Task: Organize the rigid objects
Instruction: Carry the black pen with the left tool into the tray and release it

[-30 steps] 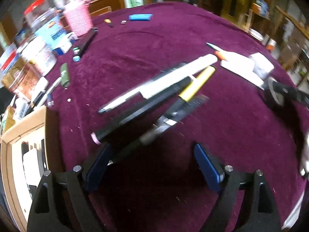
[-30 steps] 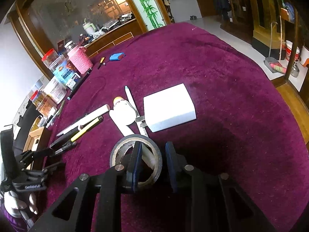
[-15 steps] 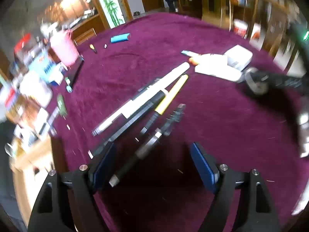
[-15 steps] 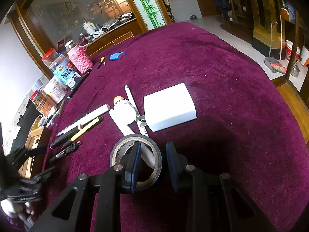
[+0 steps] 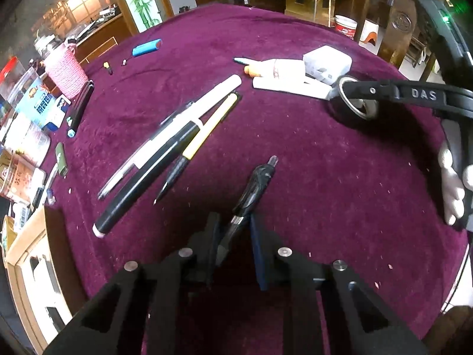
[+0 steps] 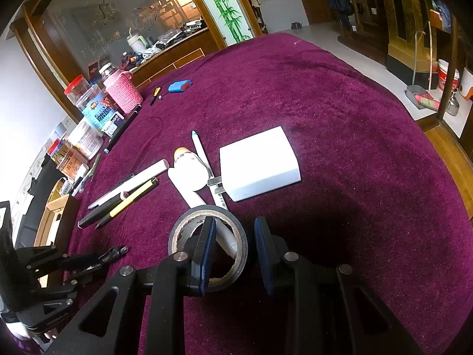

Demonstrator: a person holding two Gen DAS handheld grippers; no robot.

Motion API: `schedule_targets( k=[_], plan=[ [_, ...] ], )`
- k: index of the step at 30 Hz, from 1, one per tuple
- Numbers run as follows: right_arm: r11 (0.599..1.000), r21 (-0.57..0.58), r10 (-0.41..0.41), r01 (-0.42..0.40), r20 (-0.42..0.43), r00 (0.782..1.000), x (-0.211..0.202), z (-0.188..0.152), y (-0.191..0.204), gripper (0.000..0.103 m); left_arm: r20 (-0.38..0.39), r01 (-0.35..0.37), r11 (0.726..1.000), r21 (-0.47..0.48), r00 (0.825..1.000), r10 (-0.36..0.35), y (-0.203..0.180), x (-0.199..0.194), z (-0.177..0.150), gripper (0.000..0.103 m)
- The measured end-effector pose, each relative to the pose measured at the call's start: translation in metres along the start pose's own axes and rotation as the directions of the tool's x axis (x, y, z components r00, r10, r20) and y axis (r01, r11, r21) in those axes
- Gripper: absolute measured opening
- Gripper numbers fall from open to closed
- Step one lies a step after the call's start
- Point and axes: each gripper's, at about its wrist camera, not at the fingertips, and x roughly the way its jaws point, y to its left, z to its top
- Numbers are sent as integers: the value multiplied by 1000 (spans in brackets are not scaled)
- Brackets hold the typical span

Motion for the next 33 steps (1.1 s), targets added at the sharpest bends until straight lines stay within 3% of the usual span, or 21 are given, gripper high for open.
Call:
schedule_targets(
  k=[6, 10, 16, 18, 23, 28, 33],
  plan=[
    [1000, 21, 23, -23, -1, 1000, -1, 1, -2, 29, 48, -38, 999, -35, 998, 40, -9, -1, -6, 18],
    [999, 39, 29, -29, 7, 1000, -3, 1, -3, 28, 84, 79, 987, -138, 994, -68, 0, -14, -19, 13],
    [998, 54, 23, -25, 38, 999, -8, 1, -7, 27, 191, 179, 959, -220, 972, -138, 4, -54, -45, 13],
    [999, 41, 19, -21, 45, 999, -9, 1, -4, 22, 229, 211, 947, -243, 961, -155, 7, -68, -54, 13],
    [1000, -30, -4, 7, 94, 996, -18, -1, 10, 17, 303, 250, 922, -296, 940, -158, 19, -97, -79, 13],
    [999, -32, -9, 13, 113, 994, -22, -2, 8, 11, 379, 277, 889, -364, 916, -130, 43, -130, -113, 13],
    [998, -56, -21, 28, 121, 992, -23, -2, 13, 12, 413, 283, 851, -442, 906, -87, 74, -149, -145, 13]
  ],
)
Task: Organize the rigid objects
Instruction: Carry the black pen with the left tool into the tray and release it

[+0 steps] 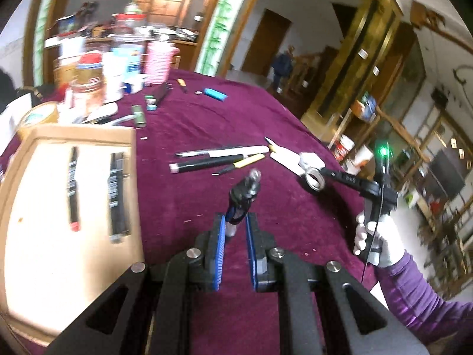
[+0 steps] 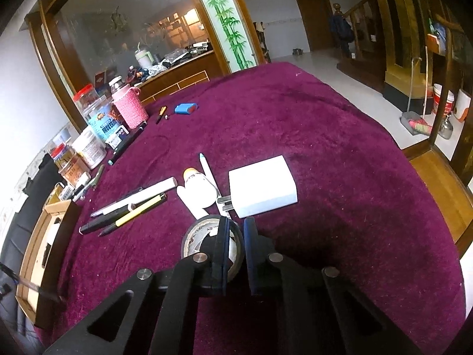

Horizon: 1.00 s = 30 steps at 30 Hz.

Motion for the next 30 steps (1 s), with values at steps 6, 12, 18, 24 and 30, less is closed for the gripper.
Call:
schedule_targets(
  k=[6, 12, 18, 24, 30],
  plan=[
    [1000, -11, -11, 10, -39, 999, 6, -1, 1, 42, 55, -19, 997, -72, 998, 23, 33, -37, -9, 13],
    [999, 20, -32, 34, -106, 994, 22, 0, -5, 42, 98, -3, 994, -113, 995, 14, 49, -57, -16, 13],
    [999, 12, -31, 33, -123, 992, 23, -2, -4, 27, 77, 16, 991, -129, 997, -6, 49, -55, -23, 14],
    [997, -29, -75, 72, -116, 990, 22, -2, 5, 27, -3, -29, 997, -68, 1000, 29, 25, -27, -26, 45],
    [999, 5, -38, 39, -119, 992, 22, -3, 0, 27, -115, -111, 993, 48, 987, 116, 4, 21, -23, 46]
  ],
)
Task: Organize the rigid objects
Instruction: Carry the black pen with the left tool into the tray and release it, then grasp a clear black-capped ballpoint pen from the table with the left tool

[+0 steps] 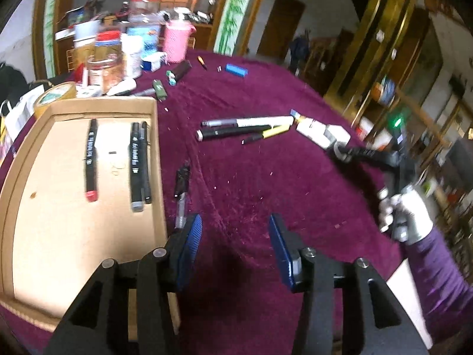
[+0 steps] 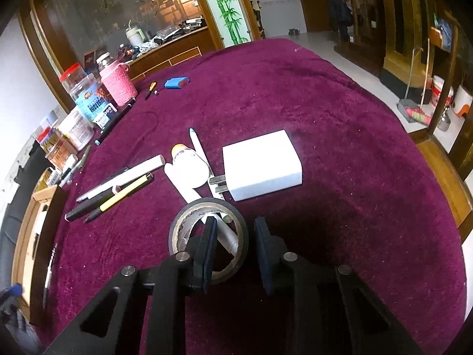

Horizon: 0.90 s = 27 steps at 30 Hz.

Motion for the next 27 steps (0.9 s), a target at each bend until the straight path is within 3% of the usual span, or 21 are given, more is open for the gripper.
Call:
schedule_targets(
  k=[5, 9, 13, 15, 16, 18, 19, 20, 23, 25, 27],
  plan=[
    [999, 24, 28, -28, -1, 1000, 1, 0, -5, 27, -122, -80, 996, 33, 989, 83, -1, 43, 7, 46],
    [998, 38, 43, -43, 1, 999, 0, -1, -8, 27, -113, -139, 989, 51, 983, 144, 4, 50, 12, 46],
    [997, 47, 56, -56, 0, 998, 1, -1, -11, 28, -125, -128, 991, 38, 983, 132, 7, 55, 17, 48],
    [997, 52, 61, -61, 1, 998, 1, 0, -11, 28, -151, -108, 993, 55, 982, 115, 2, 60, 20, 58],
    [996, 55, 65, -65, 2, 998, 1, 0, -12, 28, -165, -83, 995, 64, 982, 92, -1, 64, 22, 68],
    [996, 59, 72, -72, 2, 997, 1, -1, -12, 29, -212, -7, 998, 70, 977, 21, -9, 70, 20, 73],
    [995, 60, 75, -75, 2, 997, 1, -1, -12, 29, -220, -16, 996, 88, 975, 35, -15, 72, 19, 73],
    [995, 61, 77, -77, 2, 997, 1, -1, -13, 30, -210, -29, 995, 91, 977, 47, -17, 70, 19, 73],
    [995, 63, 82, -82, 3, 997, 0, -1, -13, 31, -154, 73, 996, 42, 986, -66, -17, 56, 25, 73],
    [995, 62, 84, -84, 3, 996, 0, -1, -13, 32, -139, 26, 999, 32, 990, -22, -11, 54, 32, 74],
    [994, 61, 86, -86, 3, 996, 0, -1, -13, 33, -175, 4, 1000, 1, 985, -4, -1, 62, 41, 74]
  ],
)
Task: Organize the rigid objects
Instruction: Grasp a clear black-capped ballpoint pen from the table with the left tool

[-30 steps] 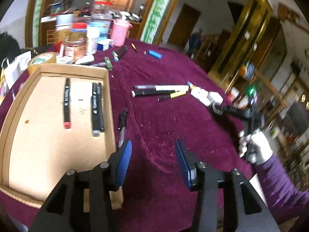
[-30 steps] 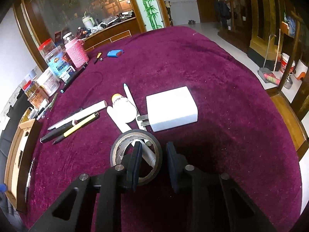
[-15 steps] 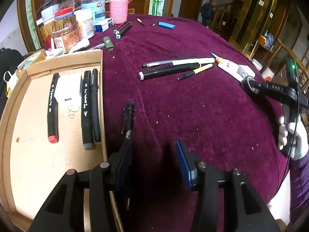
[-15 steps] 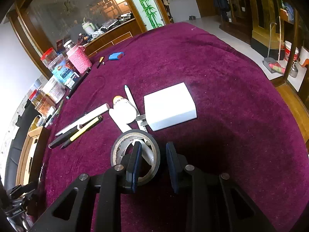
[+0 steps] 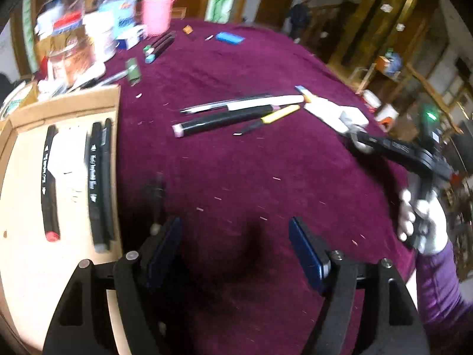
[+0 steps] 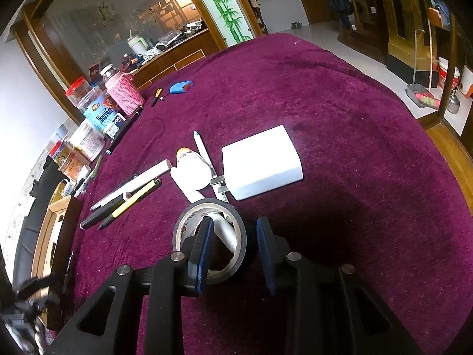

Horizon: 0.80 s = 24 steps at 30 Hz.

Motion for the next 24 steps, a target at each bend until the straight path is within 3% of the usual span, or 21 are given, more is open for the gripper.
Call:
schedule_targets(
  k=[3, 7, 11, 14, 16, 22, 24],
  plan=[
    [1000, 2, 6, -6, 0, 1000, 0, 0, -1, 33, -83, 28, 998, -50, 996, -32, 18, 22, 21, 74],
    [1000, 8, 13, -13, -1, 1000, -1, 0, -2, 33, -136, -10, 997, -74, 991, -1, 21, 34, 41, 74],
    [1000, 12, 19, -19, -2, 1000, 0, 1, -2, 34, -219, -86, 995, -41, 973, 75, 16, 47, 51, 74],
    [1000, 13, 22, -22, -2, 1000, -1, 1, -3, 34, -271, -163, 986, 48, 947, 169, 9, 59, 56, 74],
    [1000, 12, 22, -22, -2, 1000, -1, 1, -3, 35, -284, -205, 975, 82, 933, 220, 3, 62, 58, 74],
    [999, 13, 31, -31, -5, 999, 0, 1, -3, 38, -240, -225, 967, 116, 939, 247, -6, 51, 68, 74],
    [999, 12, 35, -35, -6, 999, -1, 1, -2, 39, -256, -259, 957, 131, 924, 285, -8, 56, 69, 74]
  ],
)
